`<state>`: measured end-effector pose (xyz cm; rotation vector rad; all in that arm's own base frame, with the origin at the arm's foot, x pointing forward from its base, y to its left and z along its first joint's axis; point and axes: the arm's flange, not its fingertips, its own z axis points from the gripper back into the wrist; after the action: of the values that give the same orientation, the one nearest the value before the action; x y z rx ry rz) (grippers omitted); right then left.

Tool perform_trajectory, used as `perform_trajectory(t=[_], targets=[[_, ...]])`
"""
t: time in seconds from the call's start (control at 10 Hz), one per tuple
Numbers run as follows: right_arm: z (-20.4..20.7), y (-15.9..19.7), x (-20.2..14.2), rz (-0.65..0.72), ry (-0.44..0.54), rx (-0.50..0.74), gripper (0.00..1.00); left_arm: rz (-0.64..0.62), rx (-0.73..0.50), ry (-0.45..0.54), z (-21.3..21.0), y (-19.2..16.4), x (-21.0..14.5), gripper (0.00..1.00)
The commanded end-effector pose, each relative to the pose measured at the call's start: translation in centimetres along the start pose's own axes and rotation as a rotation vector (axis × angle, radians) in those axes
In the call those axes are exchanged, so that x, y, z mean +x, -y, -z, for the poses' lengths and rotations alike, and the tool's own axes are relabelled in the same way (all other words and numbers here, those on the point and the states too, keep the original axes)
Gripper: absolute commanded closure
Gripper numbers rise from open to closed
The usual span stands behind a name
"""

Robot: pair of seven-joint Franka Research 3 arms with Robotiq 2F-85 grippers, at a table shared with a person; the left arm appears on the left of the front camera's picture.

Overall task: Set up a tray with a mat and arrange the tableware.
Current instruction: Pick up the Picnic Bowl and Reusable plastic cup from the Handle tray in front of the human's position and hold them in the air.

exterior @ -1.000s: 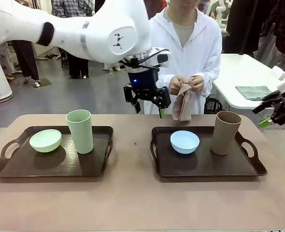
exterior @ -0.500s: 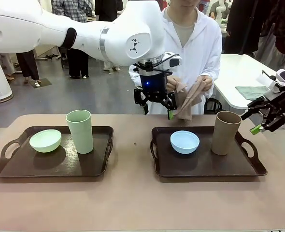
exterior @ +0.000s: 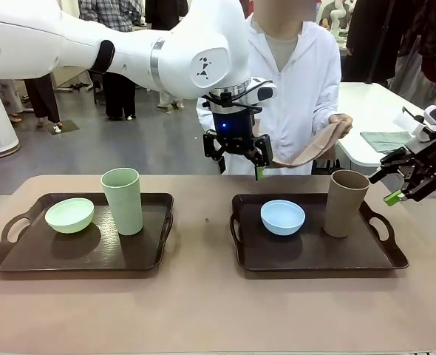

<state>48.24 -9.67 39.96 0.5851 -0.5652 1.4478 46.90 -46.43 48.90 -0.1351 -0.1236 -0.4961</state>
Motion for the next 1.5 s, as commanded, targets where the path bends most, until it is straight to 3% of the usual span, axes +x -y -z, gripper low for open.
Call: perform_trajectory(t=[0.0, 0.2, 0.4, 1.0, 1.4], targets=[[1.2, 1.5, -2.2, 0.004, 0.072, 0.002, 0.0, -0.076, 0.088, 0.034, 2.2, 0.6, 1.3, 0.0], [1.7, 2.3, -4.5, 0.077, 0.12, -0.02, 0.0, -0.058, 0.141, 0.066, 3.5, 1.8, 1.2, 0.0], [2.8, 2.4, -5.7, 0.059, 0.143, -0.012, 0.0, -0.097, 0.147, 0.088, 4.9, 1.9, 1.5, 0.0], [7.2, 3.5, -5.6, -0.046, 0.188, 0.023, 0.0, -0.165, 0.177, 0.093, 8.0, 1.8, 2.9, 0.0], [8.9, 3.8, -5.2, -0.038, 0.222, 0.043, 0.0, -0.161, 0.164, 0.08, 9.4, 1.8, 3.4, 0.0]])
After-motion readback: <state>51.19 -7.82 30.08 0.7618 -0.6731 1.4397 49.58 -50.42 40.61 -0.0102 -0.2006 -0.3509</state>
